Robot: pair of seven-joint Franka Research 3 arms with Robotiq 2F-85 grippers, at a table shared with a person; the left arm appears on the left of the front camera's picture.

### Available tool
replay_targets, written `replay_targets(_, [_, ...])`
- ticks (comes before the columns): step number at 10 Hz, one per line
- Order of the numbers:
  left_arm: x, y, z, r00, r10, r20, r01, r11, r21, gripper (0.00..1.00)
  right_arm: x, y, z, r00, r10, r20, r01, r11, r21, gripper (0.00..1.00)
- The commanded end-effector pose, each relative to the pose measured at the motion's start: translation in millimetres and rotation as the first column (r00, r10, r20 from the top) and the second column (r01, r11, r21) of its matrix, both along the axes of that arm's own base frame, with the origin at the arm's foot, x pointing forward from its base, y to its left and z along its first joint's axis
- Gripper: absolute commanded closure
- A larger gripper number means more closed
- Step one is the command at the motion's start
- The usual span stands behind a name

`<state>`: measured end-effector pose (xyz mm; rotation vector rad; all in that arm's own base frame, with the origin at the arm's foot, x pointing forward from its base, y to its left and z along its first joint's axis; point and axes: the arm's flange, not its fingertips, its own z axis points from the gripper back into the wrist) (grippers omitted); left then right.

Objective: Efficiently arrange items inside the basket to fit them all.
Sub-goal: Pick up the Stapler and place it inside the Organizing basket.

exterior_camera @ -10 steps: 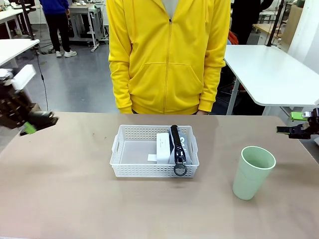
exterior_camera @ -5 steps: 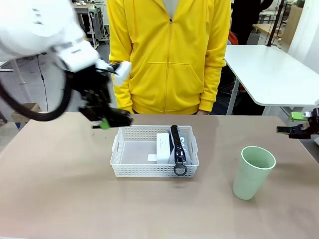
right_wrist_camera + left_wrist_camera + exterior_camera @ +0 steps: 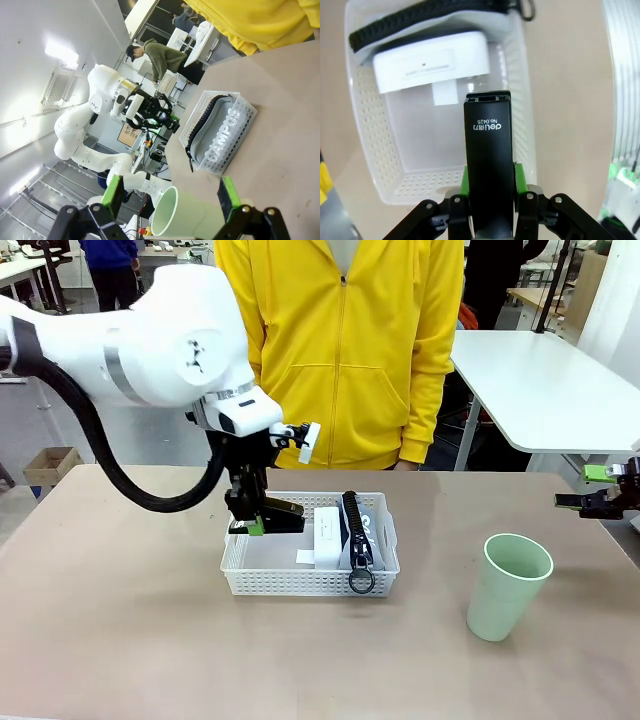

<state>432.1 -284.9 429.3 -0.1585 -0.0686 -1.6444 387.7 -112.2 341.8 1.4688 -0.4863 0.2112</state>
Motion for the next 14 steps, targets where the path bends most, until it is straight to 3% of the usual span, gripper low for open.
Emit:
replay_targets(1, [-2.7,-17.0,-8.5,0.993,0.076,0.089,-0.084,0.993,0.088,0.63,0.4,0.9,5.1,1.000,0.005,-0.015,-0.005,1.000,0.004,0.00])
replay_targets(4, [-1.7,-25.6,-47.1,0.990,0.099,0.103,-0.113,0.983,0.144,0.63,0.4,0.9,5.1,1.000,0.005,-0.015,-0.005,1.000,0.004,0.00])
replay_targets(8, [5.6,-31.5,-65.1,0.992,0.110,0.062,-0.121,0.969,0.217,0.63,0.4,0.9,5.1,1.000,0.005,-0.015,-0.005,1.000,0.004,0.00])
replay_targets(13, [6.1,-43.4,-82.3,0.988,-0.071,0.140,0.040,0.976,0.214,0.63,0.4,0.9,5.1,1.000,0.005,-0.015,-0.005,1.000,0.004,0.00])
replay_targets(14, [7.2,-43.1,-83.7,0.990,-0.078,0.118,0.053,0.977,0.208,0.63,0.4,0.9,5.1,1.000,0.005,-0.015,-0.005,1.000,0.004,0.00])
